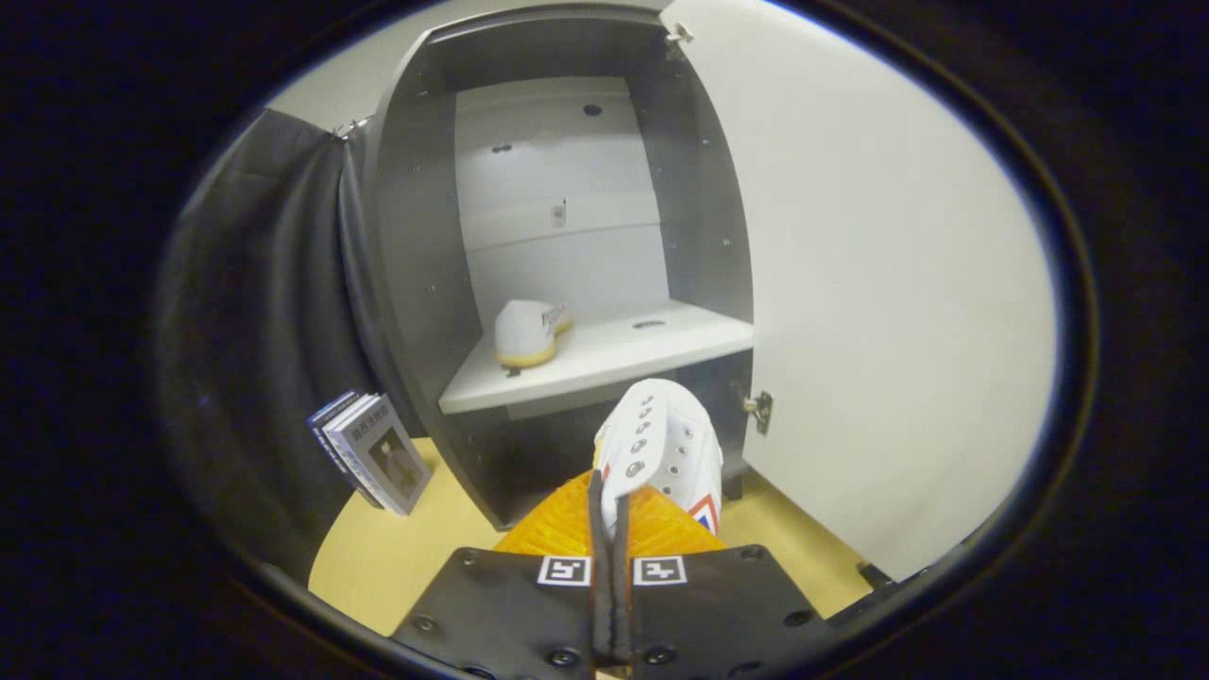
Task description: Open the shoe cabinet door, grab the shoes and put them into the shoe cabinet, then close the shoe cabinet door.
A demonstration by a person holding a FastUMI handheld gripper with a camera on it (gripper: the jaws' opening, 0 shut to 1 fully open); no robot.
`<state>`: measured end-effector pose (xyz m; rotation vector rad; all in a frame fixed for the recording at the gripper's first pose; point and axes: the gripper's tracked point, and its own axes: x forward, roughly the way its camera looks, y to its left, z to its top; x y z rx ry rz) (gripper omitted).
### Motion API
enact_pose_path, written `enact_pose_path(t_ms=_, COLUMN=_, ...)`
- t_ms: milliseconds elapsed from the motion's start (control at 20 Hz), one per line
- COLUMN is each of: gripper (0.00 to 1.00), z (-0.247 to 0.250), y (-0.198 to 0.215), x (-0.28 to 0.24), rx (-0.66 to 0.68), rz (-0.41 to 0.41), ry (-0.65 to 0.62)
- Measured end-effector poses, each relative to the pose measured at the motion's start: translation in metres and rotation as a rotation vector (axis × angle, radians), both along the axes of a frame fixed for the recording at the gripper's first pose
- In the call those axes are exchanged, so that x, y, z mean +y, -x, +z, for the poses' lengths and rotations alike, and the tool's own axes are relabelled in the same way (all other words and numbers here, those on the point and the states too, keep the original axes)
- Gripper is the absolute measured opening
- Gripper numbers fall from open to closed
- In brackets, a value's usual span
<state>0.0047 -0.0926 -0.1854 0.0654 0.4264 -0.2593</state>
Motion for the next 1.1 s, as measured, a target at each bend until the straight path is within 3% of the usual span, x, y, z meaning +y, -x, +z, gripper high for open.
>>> enact_pose_path(t_ms=300, gripper=0.02, z=0.042, y=-0.047, x=-0.004, rx=-0.075, rz=0.041, ry=0.041)
enact_pose_path(t_ms=600, gripper=0.02, z=0.062, y=-0.120, x=-0.019, rx=-0.110, rz=0.073, ry=0.055)
enact_pose_path(t_ms=1100, gripper=0.02, z=0.040, y=-0.235, x=-0.050, rx=-0.052, rz=0.108, ry=0.077)
